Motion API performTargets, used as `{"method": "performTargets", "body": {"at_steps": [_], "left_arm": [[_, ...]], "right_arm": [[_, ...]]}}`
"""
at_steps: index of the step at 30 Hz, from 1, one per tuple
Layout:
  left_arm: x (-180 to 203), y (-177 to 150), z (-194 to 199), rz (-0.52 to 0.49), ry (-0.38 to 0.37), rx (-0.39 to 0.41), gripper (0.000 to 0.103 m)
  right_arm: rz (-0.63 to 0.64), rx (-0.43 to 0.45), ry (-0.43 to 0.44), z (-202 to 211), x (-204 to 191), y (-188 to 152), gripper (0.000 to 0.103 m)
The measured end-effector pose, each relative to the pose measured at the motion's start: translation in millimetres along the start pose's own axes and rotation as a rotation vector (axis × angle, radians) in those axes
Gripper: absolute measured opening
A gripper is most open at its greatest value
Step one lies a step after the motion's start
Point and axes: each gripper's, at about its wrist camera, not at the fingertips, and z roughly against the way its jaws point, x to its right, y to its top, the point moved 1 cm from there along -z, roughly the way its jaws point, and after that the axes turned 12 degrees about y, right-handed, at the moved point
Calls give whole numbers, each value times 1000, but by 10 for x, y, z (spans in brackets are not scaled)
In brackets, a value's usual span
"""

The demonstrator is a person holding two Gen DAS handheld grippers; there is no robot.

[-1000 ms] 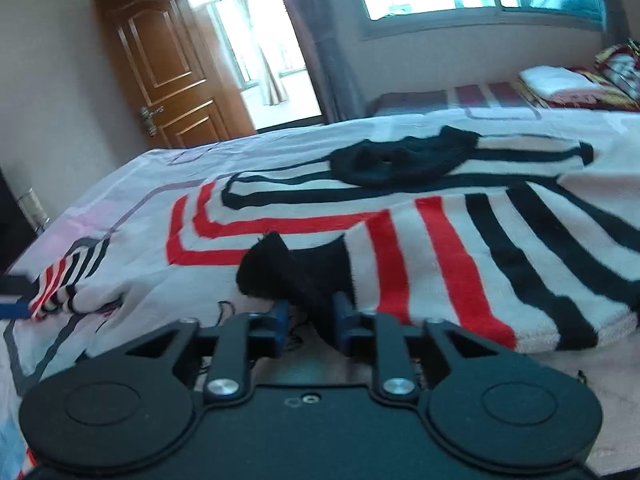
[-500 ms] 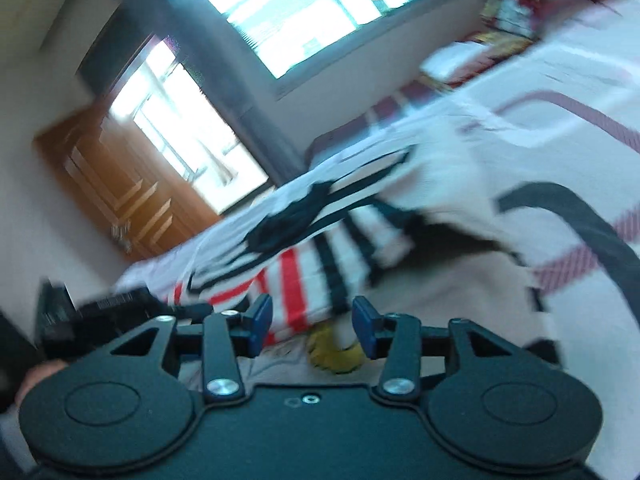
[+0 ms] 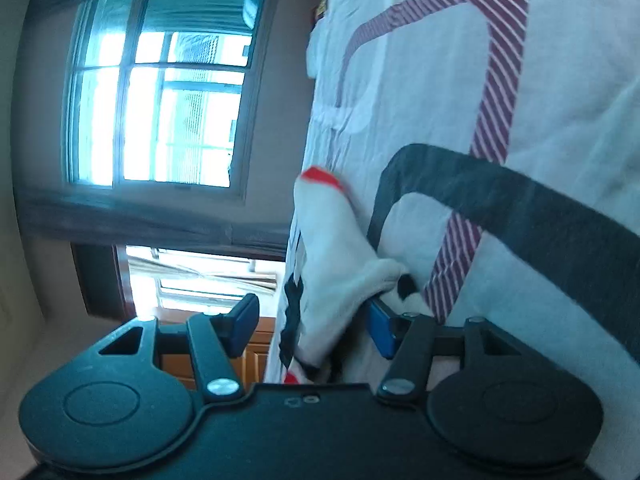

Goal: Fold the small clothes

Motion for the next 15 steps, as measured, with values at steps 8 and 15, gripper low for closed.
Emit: {"method": "performTargets", "body": {"at_steps": [8,15], "left_arm": [[-99,-168,-72,37,23,3,6],[-60,-166,-150,-42,61,-8,6]], "right_arm": [[-6,-3,-25,-79,63,56,42],[232,-46,-186,-103,-101,-12,6]]}}
